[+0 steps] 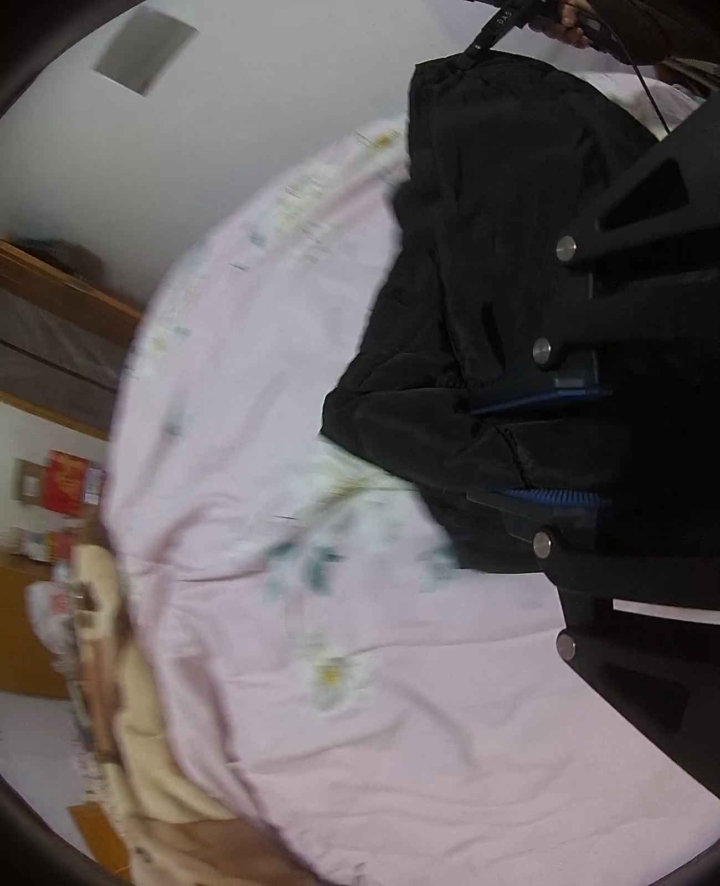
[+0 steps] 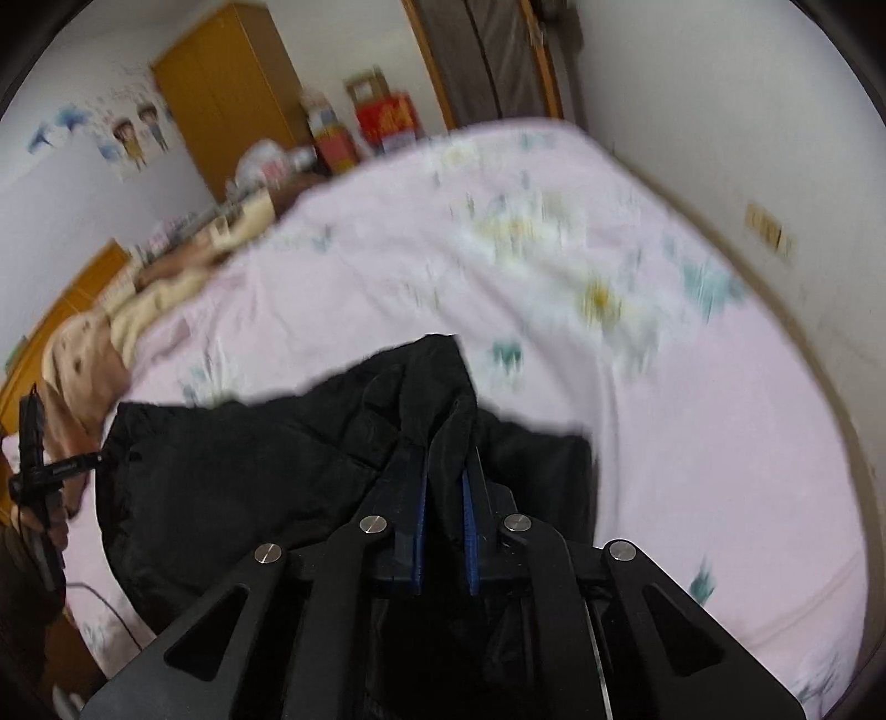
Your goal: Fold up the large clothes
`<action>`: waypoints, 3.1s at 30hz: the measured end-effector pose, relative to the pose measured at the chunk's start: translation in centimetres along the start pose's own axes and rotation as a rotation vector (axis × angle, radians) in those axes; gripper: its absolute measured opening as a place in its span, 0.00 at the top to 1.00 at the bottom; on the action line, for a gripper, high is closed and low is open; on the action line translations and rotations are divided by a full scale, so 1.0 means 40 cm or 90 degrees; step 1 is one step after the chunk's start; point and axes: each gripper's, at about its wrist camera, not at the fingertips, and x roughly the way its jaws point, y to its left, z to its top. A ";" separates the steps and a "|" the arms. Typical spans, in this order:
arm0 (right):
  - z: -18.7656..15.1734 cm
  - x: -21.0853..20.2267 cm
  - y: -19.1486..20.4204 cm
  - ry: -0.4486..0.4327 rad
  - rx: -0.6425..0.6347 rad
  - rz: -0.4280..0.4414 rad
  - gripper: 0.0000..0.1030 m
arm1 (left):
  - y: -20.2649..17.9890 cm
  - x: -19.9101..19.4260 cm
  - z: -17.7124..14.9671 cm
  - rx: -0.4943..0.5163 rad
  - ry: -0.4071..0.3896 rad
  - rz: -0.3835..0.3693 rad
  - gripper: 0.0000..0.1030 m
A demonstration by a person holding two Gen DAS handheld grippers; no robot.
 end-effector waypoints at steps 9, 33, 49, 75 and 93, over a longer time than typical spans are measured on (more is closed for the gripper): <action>0.110 0.124 0.004 0.009 0.003 -0.078 0.90 | 0.015 0.157 0.101 -0.041 0.042 0.063 0.77; 0.051 0.028 0.115 -0.026 -0.057 -0.224 0.47 | -0.043 -0.011 0.001 -0.063 -0.041 0.100 0.45; -0.159 0.262 0.287 0.112 -0.077 -0.086 0.44 | -0.293 0.224 -0.164 0.055 0.057 0.079 0.36; -0.161 0.175 0.174 0.080 -0.073 -0.104 0.44 | -0.167 0.143 -0.159 0.046 0.016 0.081 0.36; -0.221 0.259 0.087 0.147 -0.079 -0.152 0.44 | -0.073 0.225 -0.232 0.050 0.052 0.112 0.37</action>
